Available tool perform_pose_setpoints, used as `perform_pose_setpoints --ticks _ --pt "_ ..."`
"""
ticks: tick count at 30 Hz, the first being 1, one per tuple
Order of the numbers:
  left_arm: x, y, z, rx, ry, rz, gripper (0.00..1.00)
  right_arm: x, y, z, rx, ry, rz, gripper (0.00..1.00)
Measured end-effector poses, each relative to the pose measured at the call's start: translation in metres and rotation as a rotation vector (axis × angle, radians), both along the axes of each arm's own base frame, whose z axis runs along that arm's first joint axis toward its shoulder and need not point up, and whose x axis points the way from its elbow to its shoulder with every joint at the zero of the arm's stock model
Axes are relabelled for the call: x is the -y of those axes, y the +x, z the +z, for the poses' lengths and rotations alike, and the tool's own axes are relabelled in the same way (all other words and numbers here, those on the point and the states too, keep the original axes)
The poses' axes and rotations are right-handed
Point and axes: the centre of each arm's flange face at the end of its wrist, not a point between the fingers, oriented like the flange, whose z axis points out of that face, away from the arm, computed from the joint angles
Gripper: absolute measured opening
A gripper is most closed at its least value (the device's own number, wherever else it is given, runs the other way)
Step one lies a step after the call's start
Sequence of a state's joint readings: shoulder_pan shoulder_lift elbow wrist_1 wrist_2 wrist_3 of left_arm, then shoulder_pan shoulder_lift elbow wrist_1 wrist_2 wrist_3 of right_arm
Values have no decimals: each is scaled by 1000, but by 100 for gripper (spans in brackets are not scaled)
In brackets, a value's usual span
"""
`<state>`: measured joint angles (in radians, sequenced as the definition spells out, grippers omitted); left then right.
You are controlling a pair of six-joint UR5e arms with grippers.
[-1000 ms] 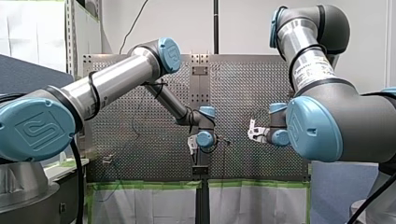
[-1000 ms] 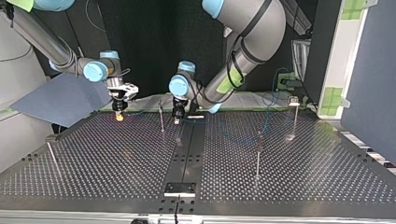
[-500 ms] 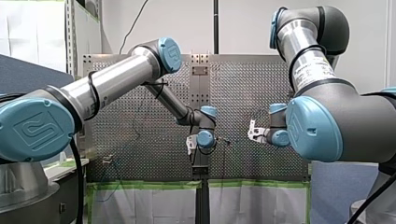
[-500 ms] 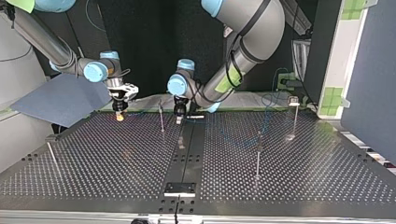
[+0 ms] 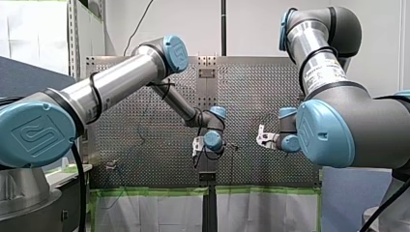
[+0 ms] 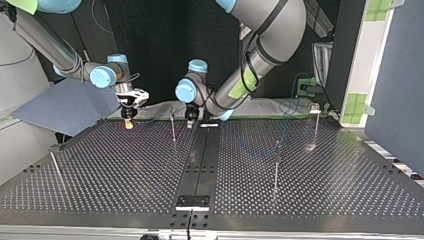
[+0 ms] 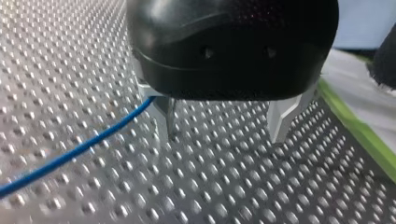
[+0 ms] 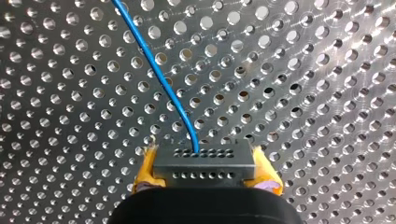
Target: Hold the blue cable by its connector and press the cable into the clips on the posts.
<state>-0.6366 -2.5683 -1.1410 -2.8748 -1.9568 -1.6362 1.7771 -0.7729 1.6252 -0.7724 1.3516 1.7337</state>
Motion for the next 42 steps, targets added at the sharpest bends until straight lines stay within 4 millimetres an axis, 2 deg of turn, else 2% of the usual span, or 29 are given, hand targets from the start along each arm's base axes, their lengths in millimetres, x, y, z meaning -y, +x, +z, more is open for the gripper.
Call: perform_pose_setpoints --ticks 7,13,18,42 --pt "18 -26 20 -18 29 -22 100 -1 -1 -2 -2 12 0 0" --pt "37 -58 21 -41 67 -36 100 -2 -2 -4 -5 23 -2 0" --pt "47 -73 22 -43 78 -43 100 -2 -2 -5 -6 27 -3 0" --pt "59 -83 22 -30 15 -45 100 1 -9 -9 -1 33 -15 0"
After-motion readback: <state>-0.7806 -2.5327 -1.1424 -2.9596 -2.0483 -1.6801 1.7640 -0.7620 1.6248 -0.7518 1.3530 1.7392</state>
